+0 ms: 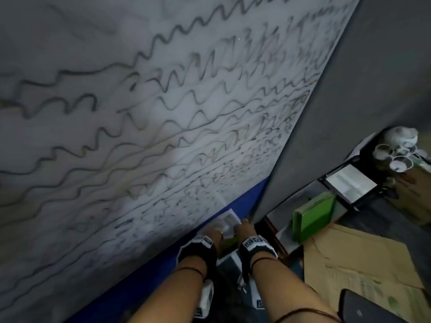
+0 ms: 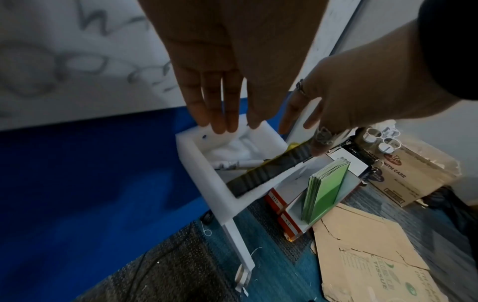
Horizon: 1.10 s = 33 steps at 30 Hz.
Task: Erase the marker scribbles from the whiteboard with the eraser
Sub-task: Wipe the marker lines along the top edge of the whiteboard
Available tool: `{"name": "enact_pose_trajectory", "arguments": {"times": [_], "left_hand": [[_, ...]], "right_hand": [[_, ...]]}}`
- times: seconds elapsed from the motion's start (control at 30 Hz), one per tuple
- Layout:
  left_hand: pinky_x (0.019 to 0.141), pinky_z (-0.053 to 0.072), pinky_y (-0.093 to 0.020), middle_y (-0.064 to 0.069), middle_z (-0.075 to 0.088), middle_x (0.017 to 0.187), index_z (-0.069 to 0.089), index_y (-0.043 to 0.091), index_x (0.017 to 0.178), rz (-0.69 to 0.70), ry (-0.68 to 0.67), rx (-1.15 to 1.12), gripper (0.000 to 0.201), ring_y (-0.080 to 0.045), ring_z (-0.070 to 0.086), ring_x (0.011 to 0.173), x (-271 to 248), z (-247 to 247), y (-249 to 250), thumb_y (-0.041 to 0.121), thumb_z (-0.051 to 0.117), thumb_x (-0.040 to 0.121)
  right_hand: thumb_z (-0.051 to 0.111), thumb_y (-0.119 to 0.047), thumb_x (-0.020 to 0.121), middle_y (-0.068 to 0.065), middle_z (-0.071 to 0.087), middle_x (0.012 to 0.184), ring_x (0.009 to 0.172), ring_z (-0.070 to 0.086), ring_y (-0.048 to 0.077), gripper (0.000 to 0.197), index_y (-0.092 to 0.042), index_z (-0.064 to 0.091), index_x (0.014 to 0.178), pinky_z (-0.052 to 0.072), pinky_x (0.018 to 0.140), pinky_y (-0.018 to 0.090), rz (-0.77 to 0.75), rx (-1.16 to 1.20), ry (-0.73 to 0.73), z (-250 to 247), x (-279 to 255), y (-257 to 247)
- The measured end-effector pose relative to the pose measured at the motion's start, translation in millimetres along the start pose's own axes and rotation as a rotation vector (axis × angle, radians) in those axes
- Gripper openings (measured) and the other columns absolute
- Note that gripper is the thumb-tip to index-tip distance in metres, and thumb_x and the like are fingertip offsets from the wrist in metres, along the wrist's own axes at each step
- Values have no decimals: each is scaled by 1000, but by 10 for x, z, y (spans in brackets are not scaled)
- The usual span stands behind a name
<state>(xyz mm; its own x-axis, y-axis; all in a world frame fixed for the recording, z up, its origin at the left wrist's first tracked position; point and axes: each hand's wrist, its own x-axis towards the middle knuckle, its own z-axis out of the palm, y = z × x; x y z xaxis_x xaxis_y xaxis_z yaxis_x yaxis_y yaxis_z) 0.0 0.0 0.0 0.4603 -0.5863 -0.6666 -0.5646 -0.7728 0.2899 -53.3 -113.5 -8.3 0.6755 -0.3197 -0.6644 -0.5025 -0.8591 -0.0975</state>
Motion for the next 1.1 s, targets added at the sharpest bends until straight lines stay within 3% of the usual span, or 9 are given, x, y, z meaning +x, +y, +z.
{"name": "enact_pose_trajectory", "arguments": {"times": [0.23, 0.37, 0.57, 0.63, 0.73, 0.83, 0.9, 1.03, 1.1], "left_hand": [[104, 38, -42, -13, 43, 142, 42, 14, 138, -109, -55, -87, 49, -33, 46, 124, 110, 71, -4, 30, 53, 93], [97, 42, -40, -12, 48, 135, 45, 21, 133, -102, -28, -77, 44, -29, 53, 109, 70, 93, -37, 37, 47, 92], [107, 33, -36, -11, 36, 147, 32, 14, 144, 29, 70, -55, 60, -27, 41, 130, 3, 4, 40, 24, 58, 90], [104, 38, -37, -13, 43, 141, 43, 11, 137, 32, 91, -55, 48, -28, 47, 123, -140, -121, 112, 22, 55, 91], [86, 48, -37, -17, 60, 115, 59, 6, 112, 57, 196, -85, 33, -28, 59, 96, -389, -324, 216, 31, 45, 95], [86, 46, -38, -17, 54, 120, 55, 4, 109, 88, 284, -60, 23, -32, 56, 100, -634, -500, 318, 19, 45, 94], [89, 45, -40, -17, 48, 125, 50, 4, 115, 139, 367, -46, 24, -35, 53, 105, -859, -644, 397, 10, 45, 92], [80, 39, -33, -12, 47, 120, 46, 9, 117, 220, 453, -158, 24, -32, 51, 105, -1249, -1067, 539, 11, 38, 95], [78, 31, -29, -6, 45, 121, 48, 15, 117, 302, 529, -146, 25, -26, 47, 111, -1468, -1349, 596, 13, 35, 96]], "right_hand": [[39, -5, 96, 13, 31, 145, 128, 28, 38, 42, -7, 42, 138, 30, 105, 47, 65, -27, 37, 24, -16, 119], [35, -3, 97, 17, 43, 135, 121, 45, 33, 36, -1, 47, 131, 42, 98, 38, 24, 5, 68, 103, 49, 177], [44, -1, 91, 13, 47, 129, 119, 46, 31, 35, -7, 53, 124, 46, 93, 39, -23, -23, 204, -41, -152, 207], [49, -3, 88, 10, 46, 128, 117, 47, 29, 33, -11, 55, 120, 47, 92, 38, -14, 31, 248, -185, -263, 253], [53, -7, 87, 9, 49, 123, 114, 50, 26, 29, -14, 58, 114, 46, 91, 32, -32, 162, 298, -428, -429, 326], [61, -12, 80, 7, 55, 109, 96, 55, 22, 13, -21, 56, 88, 41, 75, 24, -48, 291, 343, -671, -661, 387], [67, -9, 72, 5, 57, 99, 84, 56, 20, 25, -26, 49, 74, 39, 66, 22, -37, 371, 338, -813, -830, 422], [64, -10, 69, 1, 54, 88, 75, 52, 17, 26, -23, 47, 85, 36, 49, 20, -75, 438, 250, -1236, -1294, 357], [62, -20, 60, -4, 50, 75, 69, 48, 15, 26, -21, 46, 80, 32, 49, 21, -136, 485, 253, -1514, -1582, 290]]}}
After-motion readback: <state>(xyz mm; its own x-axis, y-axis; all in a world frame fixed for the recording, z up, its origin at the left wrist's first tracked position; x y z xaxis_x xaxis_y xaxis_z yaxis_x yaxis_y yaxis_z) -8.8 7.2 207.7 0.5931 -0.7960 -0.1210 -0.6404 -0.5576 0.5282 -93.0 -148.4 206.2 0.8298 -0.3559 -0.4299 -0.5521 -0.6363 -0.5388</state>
